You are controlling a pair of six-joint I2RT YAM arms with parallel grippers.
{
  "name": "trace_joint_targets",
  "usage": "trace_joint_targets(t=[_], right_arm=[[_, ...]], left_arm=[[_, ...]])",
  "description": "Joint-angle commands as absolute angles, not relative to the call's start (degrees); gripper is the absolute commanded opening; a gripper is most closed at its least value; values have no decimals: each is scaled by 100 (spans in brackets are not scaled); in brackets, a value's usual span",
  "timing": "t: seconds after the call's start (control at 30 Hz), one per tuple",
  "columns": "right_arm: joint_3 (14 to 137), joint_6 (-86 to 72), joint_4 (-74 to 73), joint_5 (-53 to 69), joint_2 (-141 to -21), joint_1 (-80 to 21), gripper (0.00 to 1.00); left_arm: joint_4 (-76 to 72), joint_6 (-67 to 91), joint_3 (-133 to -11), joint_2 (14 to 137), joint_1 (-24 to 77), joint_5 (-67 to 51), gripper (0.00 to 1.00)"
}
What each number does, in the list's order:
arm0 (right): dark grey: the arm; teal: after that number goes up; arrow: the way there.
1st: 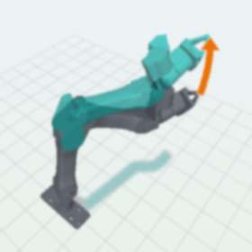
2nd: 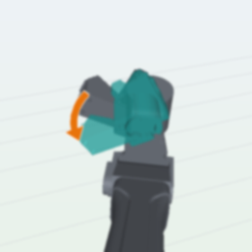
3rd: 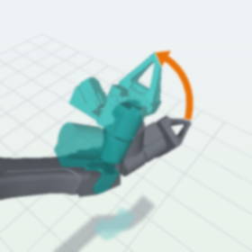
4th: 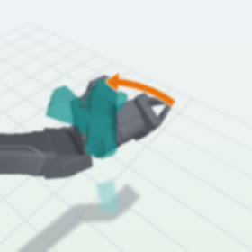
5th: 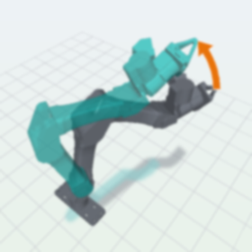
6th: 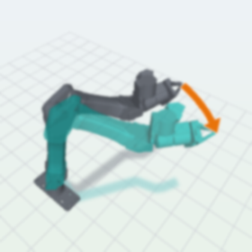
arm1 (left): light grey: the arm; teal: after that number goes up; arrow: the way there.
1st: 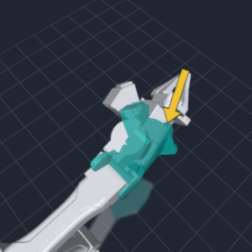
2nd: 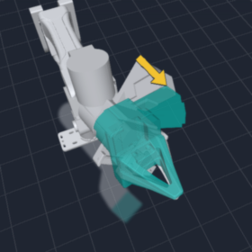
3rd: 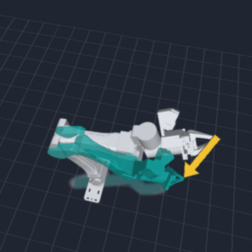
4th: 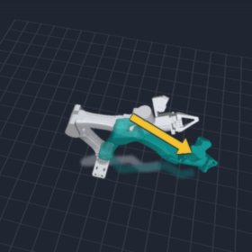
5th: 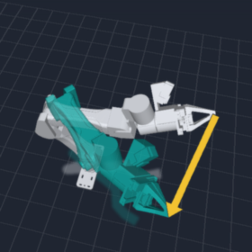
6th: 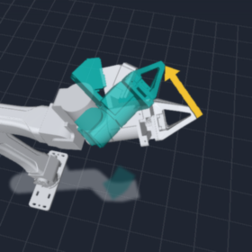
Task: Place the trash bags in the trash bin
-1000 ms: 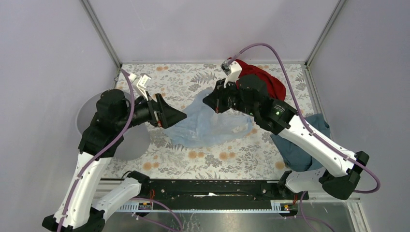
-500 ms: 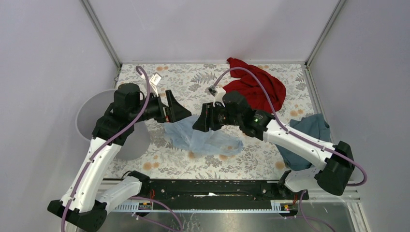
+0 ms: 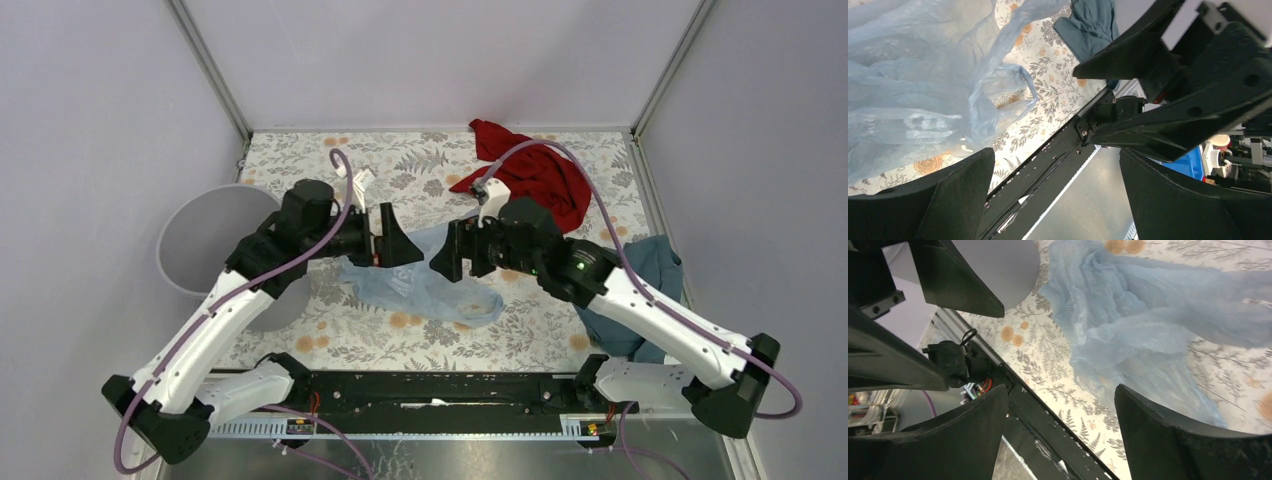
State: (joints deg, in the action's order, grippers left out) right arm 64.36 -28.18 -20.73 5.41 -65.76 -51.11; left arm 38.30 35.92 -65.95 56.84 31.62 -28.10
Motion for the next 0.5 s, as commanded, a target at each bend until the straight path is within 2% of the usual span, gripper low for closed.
trace_joint_targets(t=[0.0,0.13,0.27,0.33,0.4,0.47], right_arm=[[6397,-2524,-2710,-282,-6071,-5106,84],[6206,-2441,-3196,-1358,-5603,-5106,85],[5496,-2604,-3230,-2230,-5208,-4792,86],[5079,-2629,-3014,-1417,-5259,-4009,85],[4730,-2714,-2723,237,-5323,-3229,85],[4432,-2892,-2395,1056,-5279,-2883,90]], left_arm=[[3342,3720,-6863,5996,3608,-2239,99],[3364,3586,-7237,6494,4076,-1647,99],[3737,3130,-8187,7373,4537,-678,99],[3935,2896,-8631,7829,4720,-247,99],[4083,2667,-9063,8303,4842,-34,99],[4207,2511,-9488,8765,4955,-18,99]])
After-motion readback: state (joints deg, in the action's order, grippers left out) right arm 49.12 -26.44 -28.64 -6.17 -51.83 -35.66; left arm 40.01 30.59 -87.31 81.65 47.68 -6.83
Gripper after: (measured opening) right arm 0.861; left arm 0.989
